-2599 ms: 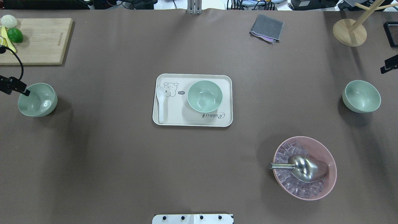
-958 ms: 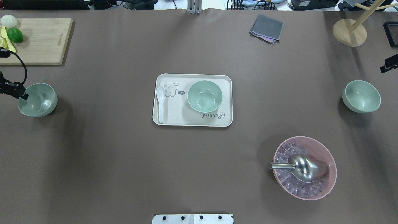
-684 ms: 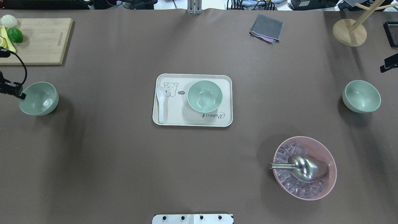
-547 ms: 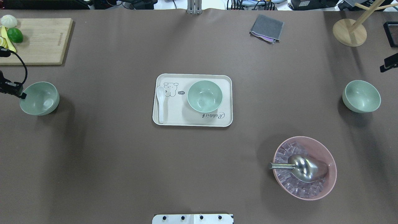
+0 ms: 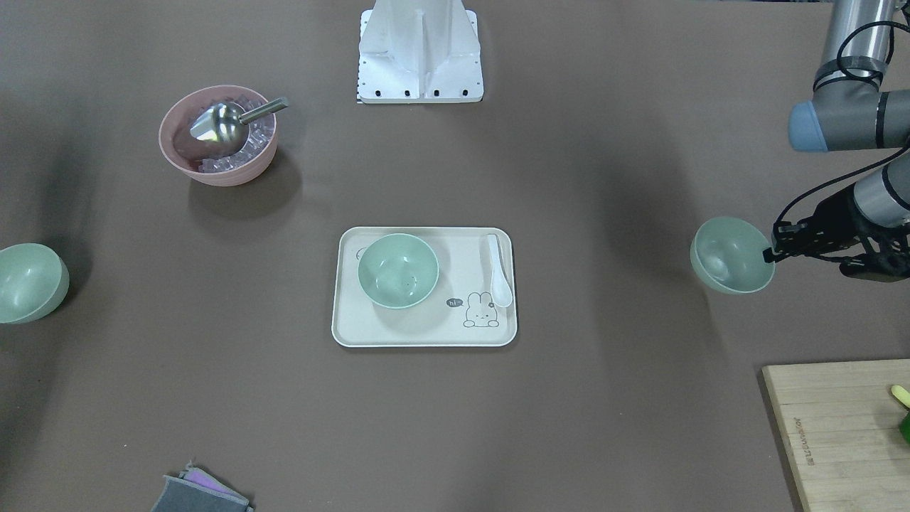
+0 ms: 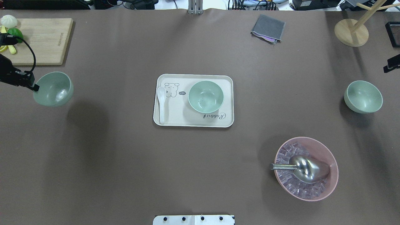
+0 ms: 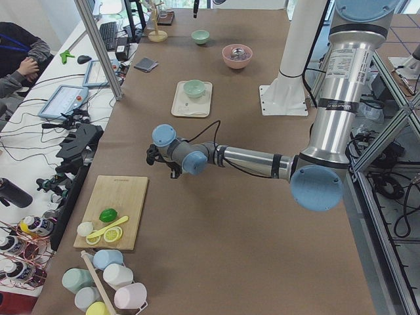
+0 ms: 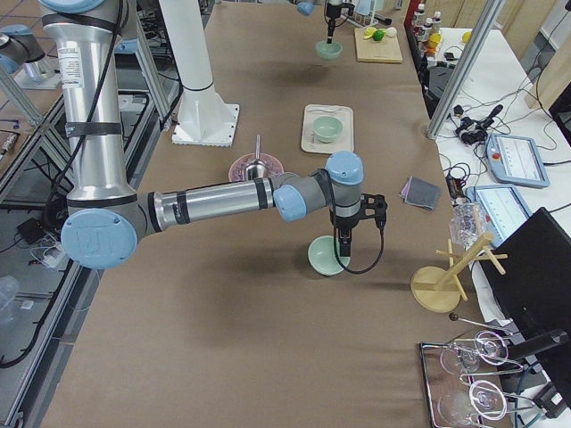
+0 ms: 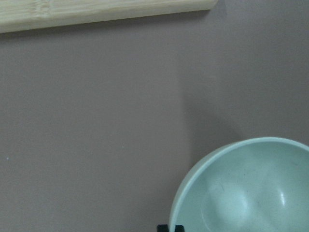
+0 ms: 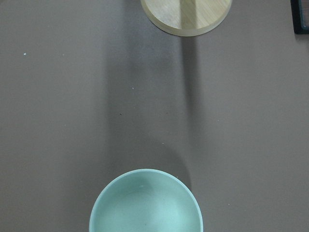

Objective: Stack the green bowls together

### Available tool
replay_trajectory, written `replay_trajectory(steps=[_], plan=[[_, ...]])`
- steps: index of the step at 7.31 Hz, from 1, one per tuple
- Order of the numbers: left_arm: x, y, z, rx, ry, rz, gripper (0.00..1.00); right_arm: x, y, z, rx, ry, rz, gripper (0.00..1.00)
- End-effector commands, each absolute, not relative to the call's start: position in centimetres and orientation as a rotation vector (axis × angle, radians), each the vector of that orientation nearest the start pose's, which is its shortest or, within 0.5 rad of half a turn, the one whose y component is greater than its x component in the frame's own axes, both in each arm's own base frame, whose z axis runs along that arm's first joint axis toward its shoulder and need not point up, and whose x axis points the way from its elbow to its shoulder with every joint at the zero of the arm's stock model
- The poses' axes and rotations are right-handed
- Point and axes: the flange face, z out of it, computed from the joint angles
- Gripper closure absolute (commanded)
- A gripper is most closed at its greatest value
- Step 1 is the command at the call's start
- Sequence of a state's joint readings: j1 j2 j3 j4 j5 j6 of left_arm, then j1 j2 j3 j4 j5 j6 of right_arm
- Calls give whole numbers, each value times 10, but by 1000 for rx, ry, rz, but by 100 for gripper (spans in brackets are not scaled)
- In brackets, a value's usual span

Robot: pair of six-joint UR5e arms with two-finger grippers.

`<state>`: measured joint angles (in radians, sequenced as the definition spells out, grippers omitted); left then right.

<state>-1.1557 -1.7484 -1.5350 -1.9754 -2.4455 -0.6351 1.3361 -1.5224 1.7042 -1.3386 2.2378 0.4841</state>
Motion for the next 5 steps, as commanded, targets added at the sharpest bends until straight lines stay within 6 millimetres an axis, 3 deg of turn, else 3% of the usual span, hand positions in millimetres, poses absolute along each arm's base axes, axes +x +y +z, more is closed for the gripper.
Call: replay_trajectory(steps=[1, 2, 3, 4, 5], plan=[[187, -561, 451, -16, 1058, -135, 100, -52, -532, 549, 147, -738, 104, 0], [205, -555, 415, -60, 1090, -206, 100, -52, -532, 549, 147, -740, 104, 0], [236, -545, 386, -110, 1108, -238, 100, -54, -532, 548, 143, -749, 101, 0], [248, -552, 353, -125, 1108, -279, 100, -54, -533, 546, 145, -751, 101, 0], [274, -552, 318, -119, 1075, -293, 100, -54, -534, 545, 146, -750, 102, 0]])
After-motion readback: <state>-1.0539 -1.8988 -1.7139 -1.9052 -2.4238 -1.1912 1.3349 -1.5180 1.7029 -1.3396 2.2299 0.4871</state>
